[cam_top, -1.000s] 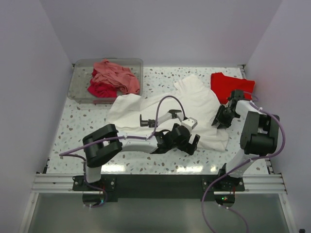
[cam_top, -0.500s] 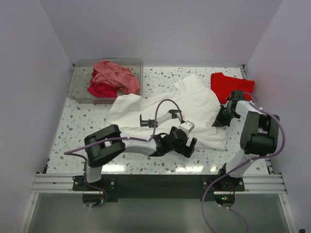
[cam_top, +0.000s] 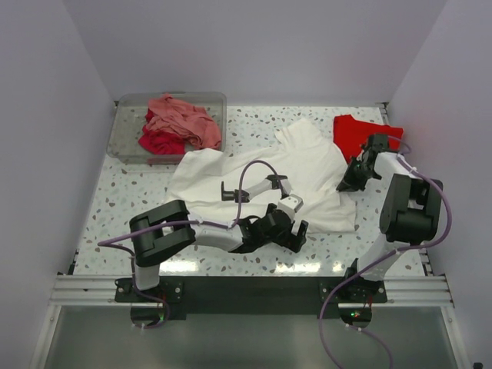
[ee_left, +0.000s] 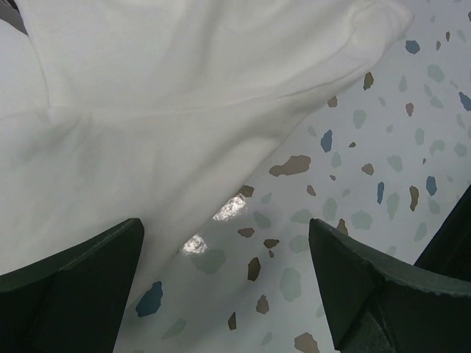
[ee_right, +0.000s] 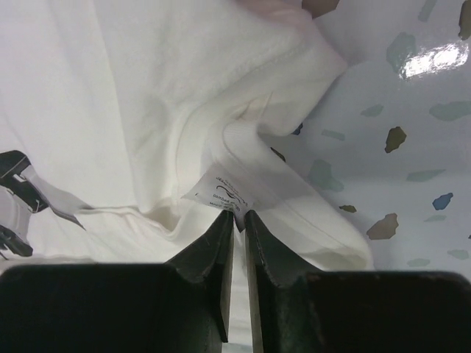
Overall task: Fold and stack the t-shirts
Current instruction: Fold the tshirt
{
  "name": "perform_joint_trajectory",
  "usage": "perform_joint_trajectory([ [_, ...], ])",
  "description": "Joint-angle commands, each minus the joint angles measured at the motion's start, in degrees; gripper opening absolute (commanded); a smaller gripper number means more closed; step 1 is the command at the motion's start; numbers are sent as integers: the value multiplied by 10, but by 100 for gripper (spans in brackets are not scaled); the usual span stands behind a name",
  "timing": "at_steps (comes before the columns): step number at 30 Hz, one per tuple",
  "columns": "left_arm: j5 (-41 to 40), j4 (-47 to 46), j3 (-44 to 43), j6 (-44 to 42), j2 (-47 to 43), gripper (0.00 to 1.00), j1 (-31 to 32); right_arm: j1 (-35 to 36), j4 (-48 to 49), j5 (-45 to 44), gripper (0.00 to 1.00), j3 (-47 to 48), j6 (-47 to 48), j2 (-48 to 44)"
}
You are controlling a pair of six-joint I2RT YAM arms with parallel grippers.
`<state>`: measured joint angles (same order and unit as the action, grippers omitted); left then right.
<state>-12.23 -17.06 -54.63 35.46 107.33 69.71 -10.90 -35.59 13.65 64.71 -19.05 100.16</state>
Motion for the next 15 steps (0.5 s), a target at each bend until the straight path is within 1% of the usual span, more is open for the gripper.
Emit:
perform_joint_trajectory([
  [1,5,51,24,26,1,100,11,0,7,7,17,17,-6,9],
  [4,5,53,22,28,2,100,13,0,6,8,20,12,-6,8],
  [11,5,59,14,26,3,100,16,1,11,20,24,-24,-9,-22],
  [12,5,60,12,26,3,100,16,0,12,21,29,-29,-11,-35],
  [15,4,60,12,27,3,100,17,0,12,20,36,-45,-13,-59],
])
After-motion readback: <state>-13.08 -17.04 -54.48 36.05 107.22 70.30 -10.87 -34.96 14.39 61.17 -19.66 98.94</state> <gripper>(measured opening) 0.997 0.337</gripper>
